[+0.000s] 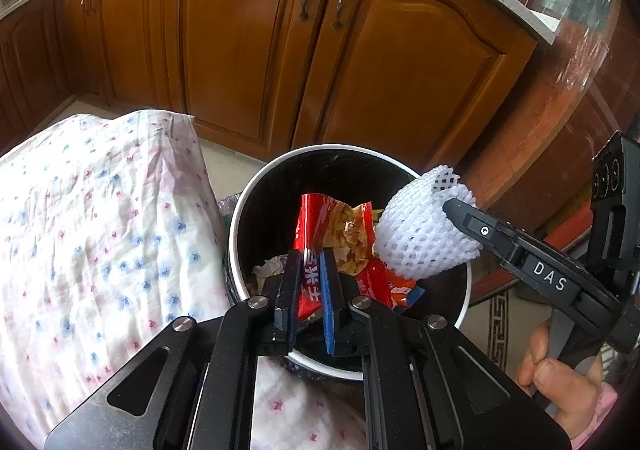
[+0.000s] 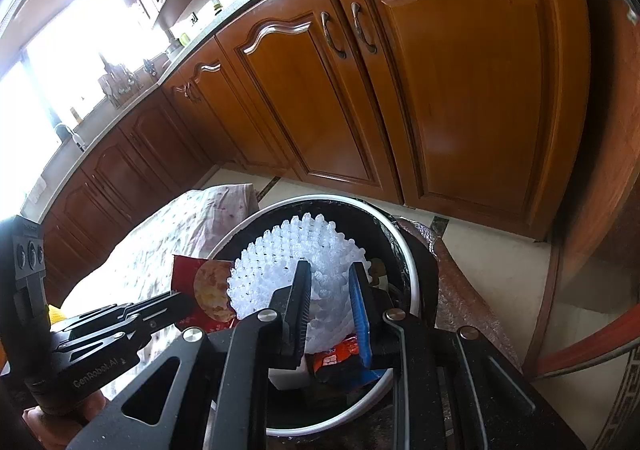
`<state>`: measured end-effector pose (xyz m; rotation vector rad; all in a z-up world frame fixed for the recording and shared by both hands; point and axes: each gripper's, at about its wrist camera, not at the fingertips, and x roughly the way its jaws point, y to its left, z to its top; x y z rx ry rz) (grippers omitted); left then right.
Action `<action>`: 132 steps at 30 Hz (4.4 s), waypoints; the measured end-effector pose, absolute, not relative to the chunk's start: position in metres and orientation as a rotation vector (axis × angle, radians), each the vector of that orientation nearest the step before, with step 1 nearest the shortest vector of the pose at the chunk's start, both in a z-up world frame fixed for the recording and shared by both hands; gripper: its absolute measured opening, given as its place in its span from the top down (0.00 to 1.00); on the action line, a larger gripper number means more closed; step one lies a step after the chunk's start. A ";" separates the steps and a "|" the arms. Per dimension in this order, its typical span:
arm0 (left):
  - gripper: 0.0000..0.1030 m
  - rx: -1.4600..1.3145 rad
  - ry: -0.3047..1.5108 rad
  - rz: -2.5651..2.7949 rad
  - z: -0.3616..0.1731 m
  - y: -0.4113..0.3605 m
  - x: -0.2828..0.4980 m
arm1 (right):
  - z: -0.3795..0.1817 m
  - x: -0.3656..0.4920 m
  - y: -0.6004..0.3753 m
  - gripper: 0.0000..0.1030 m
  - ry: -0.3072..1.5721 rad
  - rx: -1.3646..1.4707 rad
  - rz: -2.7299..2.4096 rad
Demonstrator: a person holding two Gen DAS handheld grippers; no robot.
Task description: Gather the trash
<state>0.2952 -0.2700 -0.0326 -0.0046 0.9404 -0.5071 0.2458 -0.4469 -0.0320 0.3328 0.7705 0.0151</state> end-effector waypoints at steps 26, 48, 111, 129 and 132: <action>0.57 -0.031 0.900 -0.489 -0.014 -0.247 0.273 | -0.015 0.212 -0.444 0.26 0.712 0.403 0.028; 0.35 -0.135 0.776 -0.467 -0.003 -0.173 0.173 | 0.001 0.103 -0.391 0.07 0.593 0.409 0.069; 0.00 0.011 0.382 -0.120 0.007 -0.107 0.056 | 0.000 0.031 -0.321 0.00 0.328 0.185 0.035; 0.00 0.007 0.380 -0.136 0.007 -0.108 0.054 | 0.003 0.029 -0.320 0.00 0.317 0.198 0.054; 0.00 0.004 0.380 -0.137 0.007 -0.108 0.054 | 0.003 0.029 -0.320 0.00 0.319 0.201 0.055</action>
